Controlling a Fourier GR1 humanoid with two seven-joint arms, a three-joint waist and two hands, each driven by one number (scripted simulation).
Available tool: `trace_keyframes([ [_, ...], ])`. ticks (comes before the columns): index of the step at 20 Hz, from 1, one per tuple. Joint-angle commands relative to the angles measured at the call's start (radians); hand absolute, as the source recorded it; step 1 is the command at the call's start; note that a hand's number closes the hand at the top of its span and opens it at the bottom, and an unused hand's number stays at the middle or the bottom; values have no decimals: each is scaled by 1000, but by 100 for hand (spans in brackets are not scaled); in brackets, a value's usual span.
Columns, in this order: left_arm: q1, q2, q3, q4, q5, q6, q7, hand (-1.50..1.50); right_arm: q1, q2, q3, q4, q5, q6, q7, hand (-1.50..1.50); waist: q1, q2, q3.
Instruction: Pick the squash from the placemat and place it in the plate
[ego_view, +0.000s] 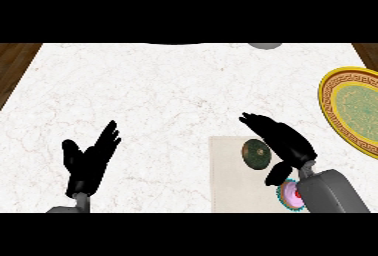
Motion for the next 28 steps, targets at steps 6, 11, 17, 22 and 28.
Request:
trace_keyframes([
  [6, 22, -39, 0, 44, -31, -1, -35, 0, -73, -18, -1, 126, 115, -46, -144, 150, 0, 3, -3],
  [11, -28, -40, 27, 44, -39, 9, 30, 0, 29, 20, 20, 95, 181, -148, -183, 150, -4, 3, -3],
  [17, 16, -29, 19, -20, -30, 13, 35, 0, -15, 284, -160, 98, 231, -210, 519, 150, -23, -2, -5],
  [22, 16, -35, 19, 18, -22, -10, 9, 0, -82, 304, -58, -47, 290, -499, 698, 150, -1, 0, -4],
  [28, 35, -41, 0, -6, -36, -5, 22, 0, -169, 306, -26, -152, 451, -649, 907, 150, 2, 0, -4],
])
